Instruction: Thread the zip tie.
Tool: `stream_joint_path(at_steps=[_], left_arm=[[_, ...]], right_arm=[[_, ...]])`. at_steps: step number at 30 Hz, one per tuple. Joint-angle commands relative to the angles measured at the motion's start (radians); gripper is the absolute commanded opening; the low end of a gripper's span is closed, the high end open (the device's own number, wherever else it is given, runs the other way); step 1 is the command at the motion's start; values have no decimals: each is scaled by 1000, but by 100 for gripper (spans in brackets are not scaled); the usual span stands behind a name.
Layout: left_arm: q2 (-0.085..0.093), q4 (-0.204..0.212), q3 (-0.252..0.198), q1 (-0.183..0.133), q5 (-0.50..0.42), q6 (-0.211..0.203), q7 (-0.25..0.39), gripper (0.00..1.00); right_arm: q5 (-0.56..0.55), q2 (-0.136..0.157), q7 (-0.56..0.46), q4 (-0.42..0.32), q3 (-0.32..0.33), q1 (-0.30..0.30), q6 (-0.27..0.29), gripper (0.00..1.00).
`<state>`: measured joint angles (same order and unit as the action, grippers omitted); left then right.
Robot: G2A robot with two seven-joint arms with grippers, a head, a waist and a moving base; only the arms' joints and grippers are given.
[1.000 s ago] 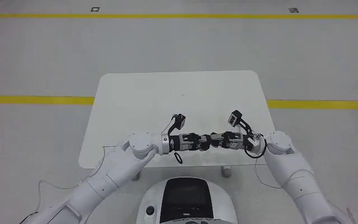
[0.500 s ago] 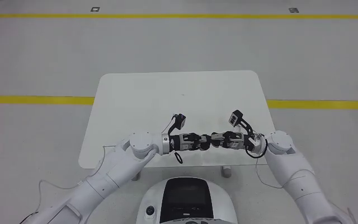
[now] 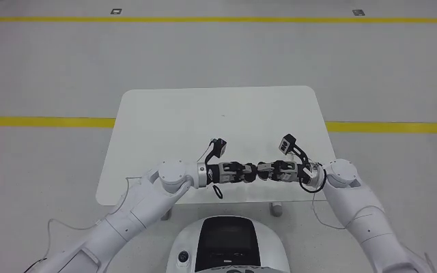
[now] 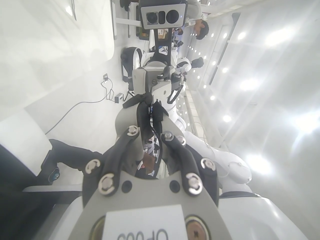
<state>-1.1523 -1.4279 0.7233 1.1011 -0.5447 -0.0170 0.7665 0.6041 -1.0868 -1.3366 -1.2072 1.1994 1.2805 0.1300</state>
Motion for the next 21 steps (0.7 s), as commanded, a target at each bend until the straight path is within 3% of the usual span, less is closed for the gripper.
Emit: stream_joint_path(at_steps=[1, 18, 21], left_arm=[[0, 3, 2, 1, -3, -1, 0, 7], [-3, 3, 7, 8, -10, -7, -5, 8], [-3, 3, 8, 8, -10, -6, -5, 0]], right_arm=[[3, 0, 0, 0, -1, 0, 1, 0], [4, 6, -16, -4, -8, 3, 10, 0], [5, 6, -14, -4, -8, 3, 11, 0]])
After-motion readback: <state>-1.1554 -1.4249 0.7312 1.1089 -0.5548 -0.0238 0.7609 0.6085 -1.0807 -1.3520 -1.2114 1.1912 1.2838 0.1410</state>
